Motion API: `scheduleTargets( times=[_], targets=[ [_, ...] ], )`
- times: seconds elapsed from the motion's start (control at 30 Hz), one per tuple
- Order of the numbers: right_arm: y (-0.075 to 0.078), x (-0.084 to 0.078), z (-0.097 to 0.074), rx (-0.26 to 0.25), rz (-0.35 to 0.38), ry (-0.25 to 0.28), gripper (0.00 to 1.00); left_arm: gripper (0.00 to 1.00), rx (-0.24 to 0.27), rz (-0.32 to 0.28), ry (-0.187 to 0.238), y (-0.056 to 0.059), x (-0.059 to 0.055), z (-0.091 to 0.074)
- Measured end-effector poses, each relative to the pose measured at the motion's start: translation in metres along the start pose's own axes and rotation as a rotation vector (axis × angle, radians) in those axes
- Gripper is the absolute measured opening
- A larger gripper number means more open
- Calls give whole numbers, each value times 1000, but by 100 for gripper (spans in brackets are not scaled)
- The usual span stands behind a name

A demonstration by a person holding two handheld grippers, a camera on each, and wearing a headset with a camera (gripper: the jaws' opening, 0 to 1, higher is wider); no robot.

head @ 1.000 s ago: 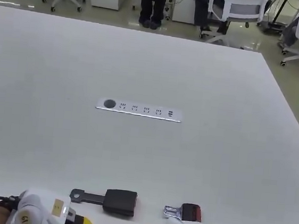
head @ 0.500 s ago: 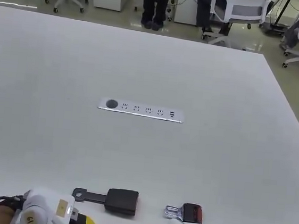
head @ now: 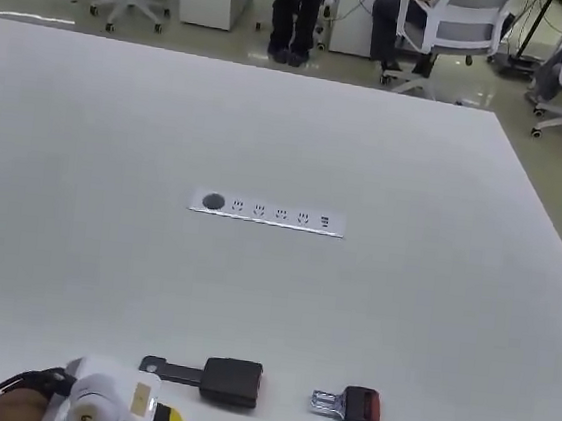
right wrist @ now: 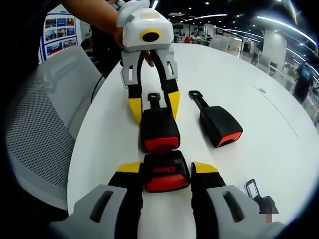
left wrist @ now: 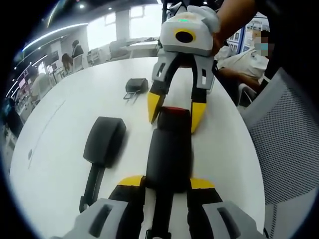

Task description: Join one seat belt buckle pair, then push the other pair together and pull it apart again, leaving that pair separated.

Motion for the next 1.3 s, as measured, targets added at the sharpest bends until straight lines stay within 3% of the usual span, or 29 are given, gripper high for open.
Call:
scheduleTargets(
  times=[0.07, 0.13, 0.27, 0.37, 0.57, 0.63, 0.87, 1.03, 1.3],
  targets=[
    [-3, 0, -1, 19, 14, 13, 48, 43, 8, -3, -12, 1, 2, 1],
    [-3, 2, -2, -4, 48, 38, 62, 56, 19, -21, -15, 2, 2, 0],
    [0, 1, -8, -31, 58, 35, 64, 65, 52, -34, 17, 3, 13, -7],
    [1, 0, -11, -41, 48, 28, 65, 71, 82, -65, 32, 1, 15, -11],
    [7, 2, -18, -70, 52, 55, 67, 73, 107, -58, 35, 0, 25, -20],
    [9, 4, -26, -86, 52, 58, 67, 73, 127, -59, 41, -1, 35, -25],
    [22, 5, -47, -119, 46, 73, 68, 73, 169, -67, 62, -6, 51, -34],
    [36, 4, -68, -161, 39, 68, 66, 73, 173, -53, 52, -7, 54, -34],
    [64, -10, -90, -202, 65, 61, 68, 75, 201, -44, 49, -28, 63, -34]
  ],
)
Point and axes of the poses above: the centre of the closed fingertips' face, and the gripper's own axes: z roughly forward along the fingers, y roughly to its right, x roughly out of its top, the point moved 6 cm from there along -z, roughly backward along the fingers, and after that the axes turned 8 degrees about y, right-handed, at the moved point
